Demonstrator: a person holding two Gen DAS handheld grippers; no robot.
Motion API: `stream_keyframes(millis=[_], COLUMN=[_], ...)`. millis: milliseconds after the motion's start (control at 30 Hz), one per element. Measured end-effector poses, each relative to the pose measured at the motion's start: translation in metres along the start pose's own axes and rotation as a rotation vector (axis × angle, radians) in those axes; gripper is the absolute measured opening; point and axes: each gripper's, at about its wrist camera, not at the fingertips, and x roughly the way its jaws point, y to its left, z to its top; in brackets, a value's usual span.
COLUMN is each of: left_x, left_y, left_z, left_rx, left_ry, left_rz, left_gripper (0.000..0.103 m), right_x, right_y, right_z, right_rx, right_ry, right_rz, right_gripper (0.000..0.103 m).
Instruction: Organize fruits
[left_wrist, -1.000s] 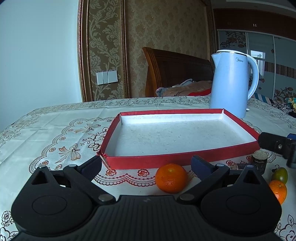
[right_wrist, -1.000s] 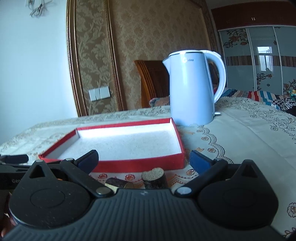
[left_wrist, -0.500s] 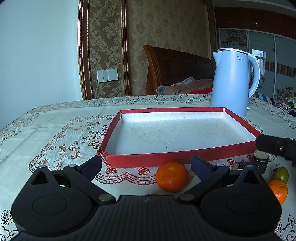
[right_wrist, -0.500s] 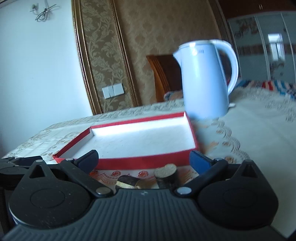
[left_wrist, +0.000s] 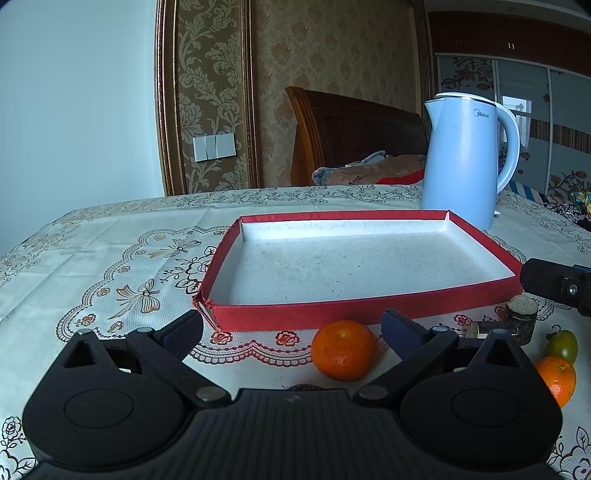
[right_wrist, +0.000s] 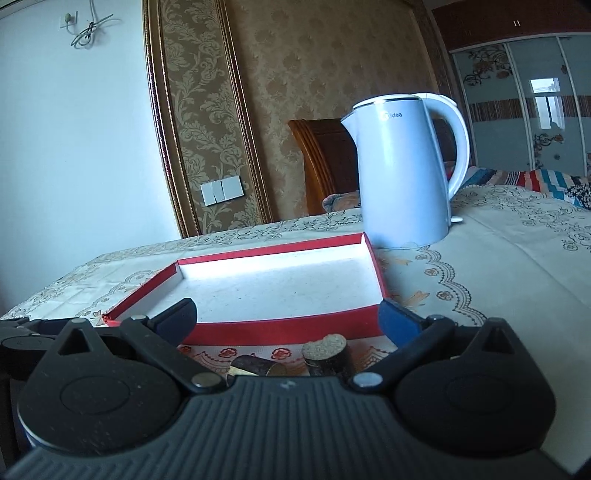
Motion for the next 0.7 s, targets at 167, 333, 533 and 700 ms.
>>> stream_keyframes(millis=[167, 333, 533, 700], left_x=[0.002, 0.004, 0.002, 0.009], left_y=[-0.001, 0.002, -0.002, 0.004], left_z=[0.0, 0.0, 0.0, -0.002], left_rx=[0.004, -0.008, 0.01, -0.008], left_ry=[0.008, 0.02, 0.016, 0.043], left_rz=[-0.004, -0.005, -0.014, -0.013], left_gripper=[0.103, 0.103, 0.103, 0.103], right_x=[0.0, -0.024, -0.036, -0.04], right_y=[-0.002, -0.018, -0.052, -0.043], right_z=[0.0, 0.001, -0.002, -0.013], right_rx=[0.009, 0.039, 0.122, 0.035], right_ry=[0.001, -0.06, 0.037, 0.107], right_rz=[-0.008, -0.058, -0.04, -0.034], right_gripper=[0.103, 0.103, 0.103, 0.103])
